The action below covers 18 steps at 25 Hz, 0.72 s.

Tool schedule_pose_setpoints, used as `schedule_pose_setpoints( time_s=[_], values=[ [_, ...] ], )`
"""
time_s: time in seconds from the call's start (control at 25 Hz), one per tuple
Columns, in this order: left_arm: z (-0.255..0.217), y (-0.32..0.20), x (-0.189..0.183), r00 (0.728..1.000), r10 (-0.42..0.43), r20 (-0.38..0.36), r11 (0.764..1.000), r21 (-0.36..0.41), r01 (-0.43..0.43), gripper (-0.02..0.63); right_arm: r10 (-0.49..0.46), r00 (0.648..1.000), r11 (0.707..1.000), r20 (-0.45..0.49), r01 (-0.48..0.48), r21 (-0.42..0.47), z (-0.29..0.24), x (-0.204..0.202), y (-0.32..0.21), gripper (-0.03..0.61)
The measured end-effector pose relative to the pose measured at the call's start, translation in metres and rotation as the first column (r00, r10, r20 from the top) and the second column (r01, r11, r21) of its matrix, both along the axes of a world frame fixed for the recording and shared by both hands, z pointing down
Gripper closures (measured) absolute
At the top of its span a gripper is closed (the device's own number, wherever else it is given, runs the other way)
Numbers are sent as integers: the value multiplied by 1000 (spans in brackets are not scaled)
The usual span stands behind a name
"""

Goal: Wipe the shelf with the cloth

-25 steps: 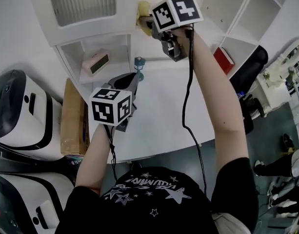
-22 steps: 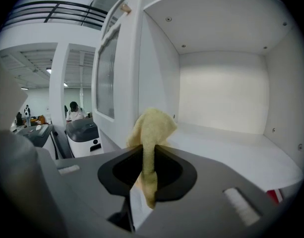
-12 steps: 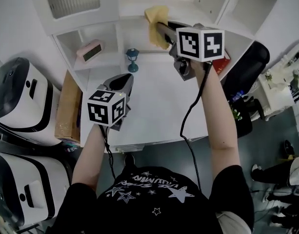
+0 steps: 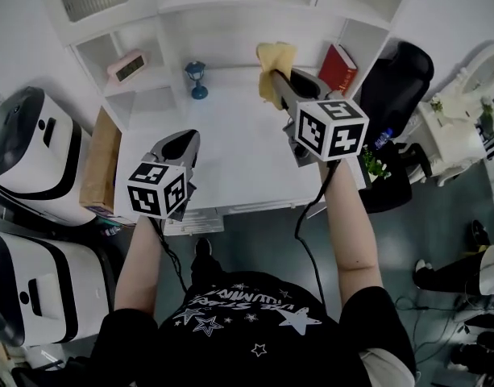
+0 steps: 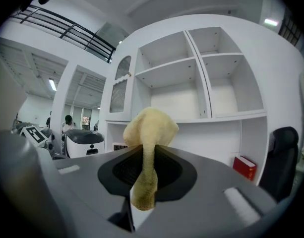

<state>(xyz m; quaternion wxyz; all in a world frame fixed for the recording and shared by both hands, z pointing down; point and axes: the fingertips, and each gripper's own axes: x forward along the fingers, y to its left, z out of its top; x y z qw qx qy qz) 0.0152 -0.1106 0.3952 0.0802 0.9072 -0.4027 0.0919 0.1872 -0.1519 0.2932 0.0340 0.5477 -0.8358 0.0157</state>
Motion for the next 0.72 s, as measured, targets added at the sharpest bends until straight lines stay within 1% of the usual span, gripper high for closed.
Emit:
schedule_pose_setpoints(
  time_s=[0.2,0.36,0.56,0.72],
  values=[
    [12,55,28,1000,-17,-7,1000,-10,17,611,-3,999,999,32,4,-34,44,25,62,495],
    [26,99,47,1000,-20,-3,999,-36,20,611,-18,999,998,26,20,-64,76,37,108,497],
    [40,138,65,1000,-25,-18,997,-68,24,611,-23,999,996,47,27,-89,111,44,147,497],
    [54,155,73,1000,-2,-2,996,-85,2,611,-11,999,993,50,17,-116,134,47,168,499]
  ],
)
